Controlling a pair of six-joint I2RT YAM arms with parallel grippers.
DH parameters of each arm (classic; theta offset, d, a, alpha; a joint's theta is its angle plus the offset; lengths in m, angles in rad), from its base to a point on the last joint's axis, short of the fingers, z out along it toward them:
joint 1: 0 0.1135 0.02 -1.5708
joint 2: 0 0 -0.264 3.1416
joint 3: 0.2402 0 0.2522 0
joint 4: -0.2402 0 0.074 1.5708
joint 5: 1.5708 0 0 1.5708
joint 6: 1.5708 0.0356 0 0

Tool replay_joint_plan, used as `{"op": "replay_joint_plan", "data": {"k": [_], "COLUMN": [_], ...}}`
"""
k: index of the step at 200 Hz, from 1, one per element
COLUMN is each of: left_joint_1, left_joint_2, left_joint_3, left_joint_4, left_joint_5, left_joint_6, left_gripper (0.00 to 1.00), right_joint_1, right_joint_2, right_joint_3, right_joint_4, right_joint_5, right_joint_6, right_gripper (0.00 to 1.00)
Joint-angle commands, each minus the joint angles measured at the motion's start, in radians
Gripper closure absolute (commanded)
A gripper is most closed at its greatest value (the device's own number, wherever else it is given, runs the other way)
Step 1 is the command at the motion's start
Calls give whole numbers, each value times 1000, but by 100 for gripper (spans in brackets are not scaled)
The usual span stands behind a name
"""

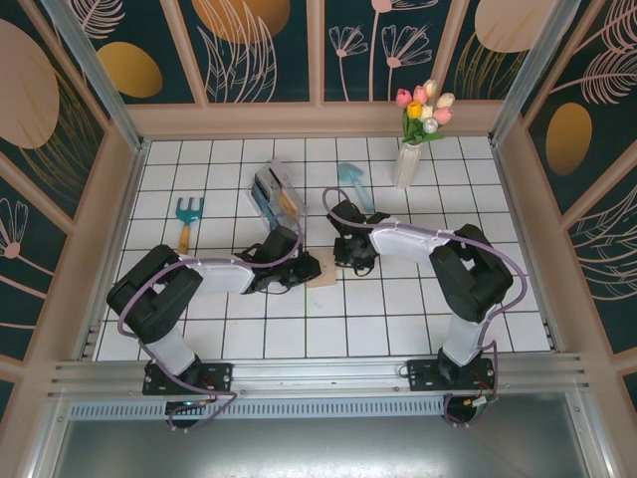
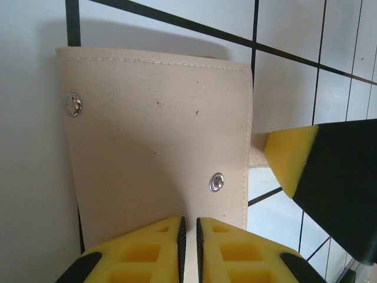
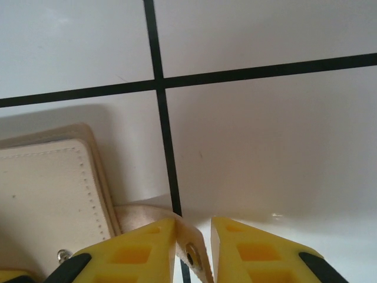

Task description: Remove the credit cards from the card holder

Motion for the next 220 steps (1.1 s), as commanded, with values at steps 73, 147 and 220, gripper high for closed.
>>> {"op": "replay_joint_plan", "data": {"k": [73,147,220], "left_joint_1": [-5,-5,30], "left_joint_2": [-3,-8,-119], "left_joint_3": [-16,-14,9], "left_joint_4": [-46,-69,-99], "left_joint_5": [-64,-84,-78], "left_joint_6": [0,-1,11], "left_gripper": [79,78,63], "right_joint_1": [-17,-46,-41], "right_joint_2": [-9,-48,-113], "right_joint_3": [-34,-88,-40], "right_joint_4": [167,250,173], "right_joint_5": [-187,-254,-197], "right_joint_6": [-4,-26,-54], "right_gripper": [70,94,100]}}
